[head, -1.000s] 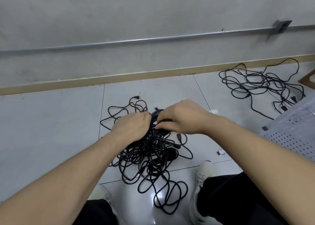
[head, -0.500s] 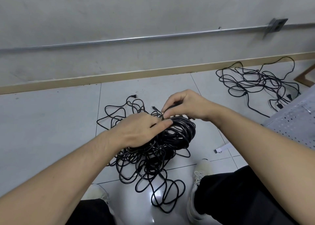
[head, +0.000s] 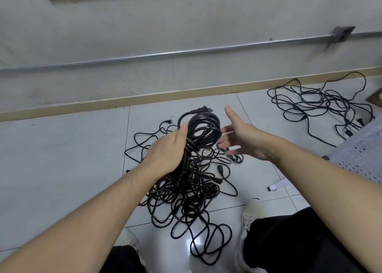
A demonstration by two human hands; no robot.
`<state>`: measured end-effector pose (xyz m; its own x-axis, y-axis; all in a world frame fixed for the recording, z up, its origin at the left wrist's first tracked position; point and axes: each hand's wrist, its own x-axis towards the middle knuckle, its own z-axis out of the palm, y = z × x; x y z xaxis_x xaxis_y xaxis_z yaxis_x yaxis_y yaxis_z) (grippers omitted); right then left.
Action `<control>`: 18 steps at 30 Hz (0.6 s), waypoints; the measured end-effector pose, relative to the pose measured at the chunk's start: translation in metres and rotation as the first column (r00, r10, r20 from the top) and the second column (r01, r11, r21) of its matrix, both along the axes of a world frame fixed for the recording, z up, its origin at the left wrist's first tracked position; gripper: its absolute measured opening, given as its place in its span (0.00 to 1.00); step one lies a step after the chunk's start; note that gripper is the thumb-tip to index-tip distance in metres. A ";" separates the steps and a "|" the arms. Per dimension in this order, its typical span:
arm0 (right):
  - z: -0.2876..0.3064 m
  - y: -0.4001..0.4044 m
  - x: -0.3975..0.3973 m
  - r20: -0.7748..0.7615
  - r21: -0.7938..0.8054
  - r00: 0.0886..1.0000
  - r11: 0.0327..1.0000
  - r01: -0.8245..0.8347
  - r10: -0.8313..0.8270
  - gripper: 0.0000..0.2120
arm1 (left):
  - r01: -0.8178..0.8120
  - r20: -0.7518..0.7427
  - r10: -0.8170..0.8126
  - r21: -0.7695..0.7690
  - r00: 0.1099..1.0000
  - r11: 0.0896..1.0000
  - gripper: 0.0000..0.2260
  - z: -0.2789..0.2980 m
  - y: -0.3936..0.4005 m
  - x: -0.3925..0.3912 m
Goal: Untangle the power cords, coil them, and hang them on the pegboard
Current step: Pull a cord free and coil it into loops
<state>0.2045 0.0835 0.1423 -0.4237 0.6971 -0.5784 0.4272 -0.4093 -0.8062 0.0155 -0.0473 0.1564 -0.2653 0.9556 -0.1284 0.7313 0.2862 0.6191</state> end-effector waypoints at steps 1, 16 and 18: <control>-0.001 -0.005 0.000 -0.016 -0.027 0.994 0.994 -0.107 0.107 0.39 | -0.021 0.013 0.021 -0.015 1.000 1.000 0.31 -0.002 0.002 -0.001; 0.004 -0.029 -0.036 -0.424 0.207 0.905 0.971 0.118 -0.019 0.22 | -0.070 0.549 0.083 -0.045 0.832 0.997 0.29 -0.009 0.010 -0.005; 0.005 -0.026 -0.035 -0.446 0.204 0.895 0.976 0.075 0.025 0.17 | -0.107 0.635 0.129 -0.073 0.761 0.992 0.27 -0.010 0.009 -0.006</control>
<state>0.1695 0.0574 0.1474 -0.5815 0.7950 -0.1725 -0.0035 -0.2145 -0.9767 0.0094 -0.0383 0.1460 -0.2217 0.9151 -0.3369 0.1303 0.3702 0.9198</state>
